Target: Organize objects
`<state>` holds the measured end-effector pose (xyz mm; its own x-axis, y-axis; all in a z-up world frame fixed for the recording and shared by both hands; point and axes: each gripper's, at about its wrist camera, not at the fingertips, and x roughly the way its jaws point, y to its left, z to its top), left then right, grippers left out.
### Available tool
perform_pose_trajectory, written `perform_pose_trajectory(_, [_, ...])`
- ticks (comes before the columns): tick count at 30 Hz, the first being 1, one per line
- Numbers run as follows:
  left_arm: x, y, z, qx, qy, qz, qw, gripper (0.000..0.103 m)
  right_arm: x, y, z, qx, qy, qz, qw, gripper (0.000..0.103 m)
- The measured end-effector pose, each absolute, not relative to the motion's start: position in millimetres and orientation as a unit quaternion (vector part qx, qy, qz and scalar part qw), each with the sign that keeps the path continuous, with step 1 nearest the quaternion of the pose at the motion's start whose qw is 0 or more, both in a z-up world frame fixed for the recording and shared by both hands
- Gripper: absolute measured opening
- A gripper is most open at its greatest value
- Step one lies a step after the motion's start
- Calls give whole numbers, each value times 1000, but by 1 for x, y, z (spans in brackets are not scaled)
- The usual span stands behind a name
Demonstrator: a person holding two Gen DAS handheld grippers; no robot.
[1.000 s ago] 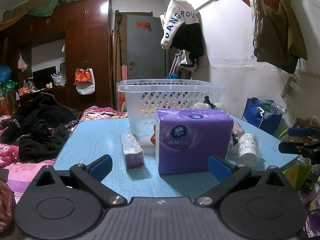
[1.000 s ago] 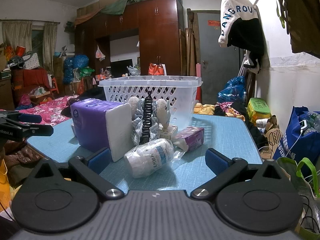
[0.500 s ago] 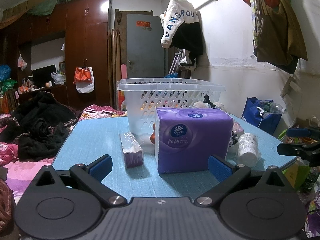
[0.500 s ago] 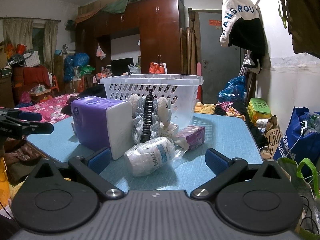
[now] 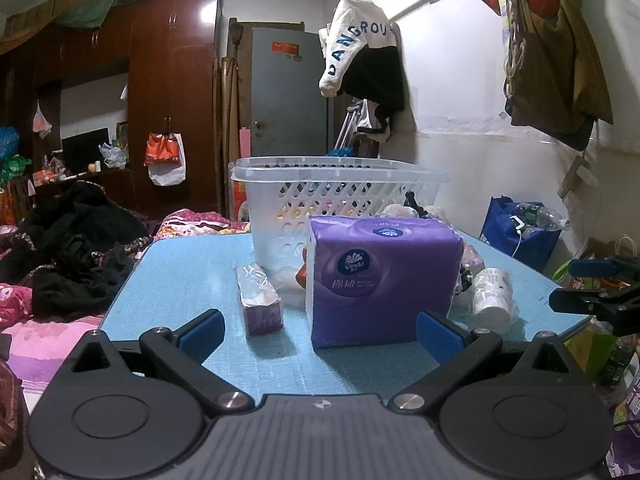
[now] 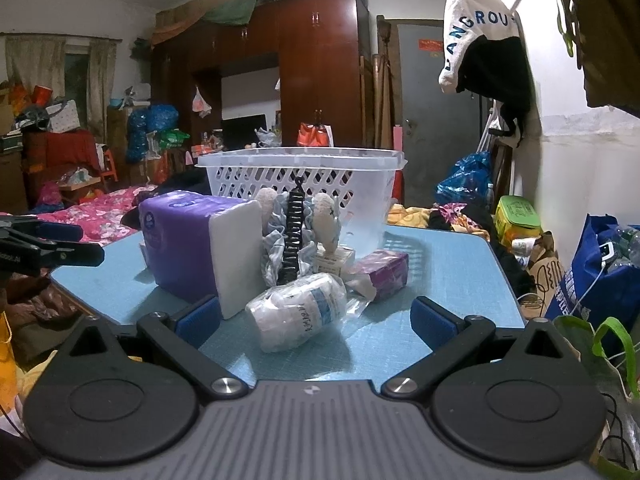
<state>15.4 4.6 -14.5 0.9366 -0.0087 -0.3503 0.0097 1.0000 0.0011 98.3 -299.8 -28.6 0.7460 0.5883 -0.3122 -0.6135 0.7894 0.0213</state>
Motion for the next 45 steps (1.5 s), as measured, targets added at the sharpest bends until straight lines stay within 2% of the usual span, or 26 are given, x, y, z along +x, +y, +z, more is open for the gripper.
perform_pose_trajectory(3, [15, 8, -13, -15, 166, -7, 986, 103, 99, -303, -27, -27, 134, 325, 936, 103])
perform_pose_trajectory(8, [15, 25, -8, -32, 92, 20, 995, 103, 107, -314, -30, 5, 111, 301, 947, 103])
perform_pose_trajectory(18, [40, 67, -18, -47, 116, 58, 990, 103, 119, -296, -48, -8, 115, 336, 935, 103])
perform_pose_trajectory(28, [71, 74, -41, -41, 162, 34, 985, 84, 132, -276, -69, -36, 138, 357, 923, 102])
perform_pose_trajectory(32, [76, 77, -42, -41, 171, 38, 984, 81, 129, -276, -70, -47, 133, 357, 923, 100])
perform_pose_trajectory(36, [86, 76, -41, -49, 172, 34, 983, 68, 130, -274, -70, -51, 131, 360, 922, 95])
perform_pose_trajectory(45, [88, 72, -42, -53, 173, 20, 983, 66, 131, -273, -67, -56, 126, 367, 920, 90])
